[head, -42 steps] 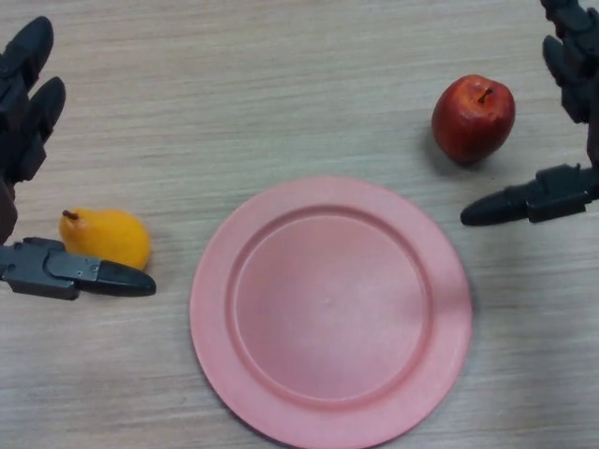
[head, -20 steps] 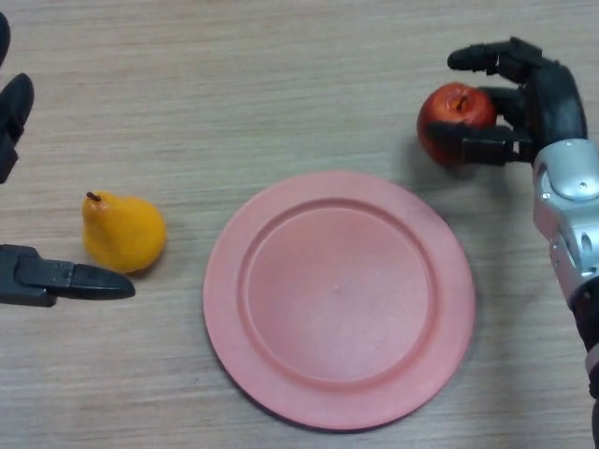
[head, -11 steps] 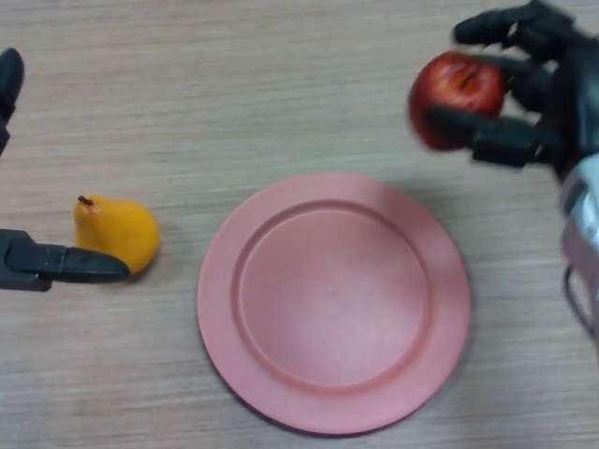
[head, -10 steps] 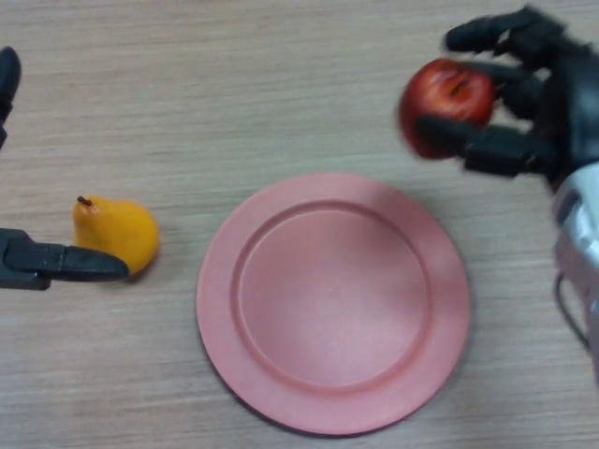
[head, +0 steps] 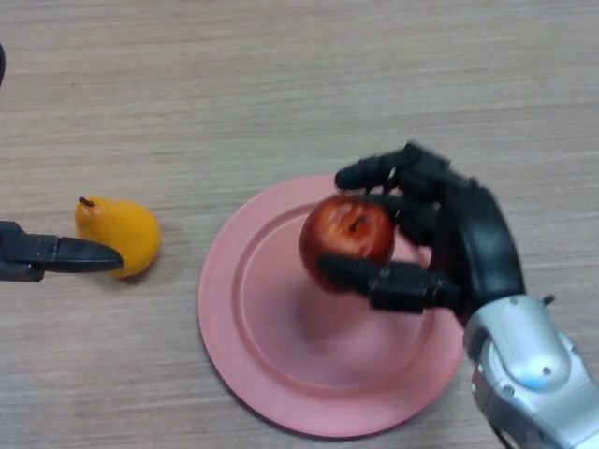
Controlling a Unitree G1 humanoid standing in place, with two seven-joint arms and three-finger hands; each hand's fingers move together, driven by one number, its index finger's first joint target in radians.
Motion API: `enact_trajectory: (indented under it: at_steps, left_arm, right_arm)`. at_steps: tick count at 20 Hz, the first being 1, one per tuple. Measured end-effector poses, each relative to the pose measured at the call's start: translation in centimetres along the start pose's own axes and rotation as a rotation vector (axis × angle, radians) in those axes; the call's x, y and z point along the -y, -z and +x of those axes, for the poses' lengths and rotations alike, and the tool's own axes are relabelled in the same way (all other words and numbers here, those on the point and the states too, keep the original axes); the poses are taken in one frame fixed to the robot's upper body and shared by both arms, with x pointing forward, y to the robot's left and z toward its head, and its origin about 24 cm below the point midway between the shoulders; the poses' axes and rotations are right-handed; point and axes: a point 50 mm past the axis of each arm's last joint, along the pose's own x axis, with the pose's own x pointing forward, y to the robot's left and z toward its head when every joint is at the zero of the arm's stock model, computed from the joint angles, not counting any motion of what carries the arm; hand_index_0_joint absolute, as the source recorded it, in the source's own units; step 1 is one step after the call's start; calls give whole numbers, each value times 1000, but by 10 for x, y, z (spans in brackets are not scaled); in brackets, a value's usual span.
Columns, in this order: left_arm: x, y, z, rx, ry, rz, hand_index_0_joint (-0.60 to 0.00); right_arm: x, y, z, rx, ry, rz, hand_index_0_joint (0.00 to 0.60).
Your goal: Pick up the red apple and place it on the plate
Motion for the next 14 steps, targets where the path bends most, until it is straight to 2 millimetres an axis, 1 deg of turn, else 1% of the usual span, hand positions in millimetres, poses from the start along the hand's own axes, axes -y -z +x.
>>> enact_trajectory:
  at_steps: [2,7,8,9,10,11,12,13,14]
  left_arm:
    - [0,2,-2,-11,0,2,0]
    - [2,3,-3,-18,35,11,0]
    - [2,3,-3,-18,35,12,0]
    - [2,2,-3,-14,36,11,0]
    - [3,1,-4,-9,38,11,0]
    - [3,1,-4,-7,38,11,0]
    - [3,1,-4,-9,38,11,0]
    - [3,1,-4,-11,38,10,0]
    - [3,1,-4,-14,39,9,0]
  right_arm:
    - [-4,4,-2,-15,-16,1,600]
    - [-13,4,-2,-18,-64,-3,600]
    - [-15,4,-2,-26,-79,23,600]
    - [-16,3,-1,-30,-91,41,550]
    - [-17,1,0,-24,-89,40,450]
    - [-16,0,1,-20,-88,39,300]
    - [-16,0,1,-18,-87,39,200]
    - [-17,-3,2,-12,-96,50,55]
    - [-17,-7,4,3,-101,45,0]
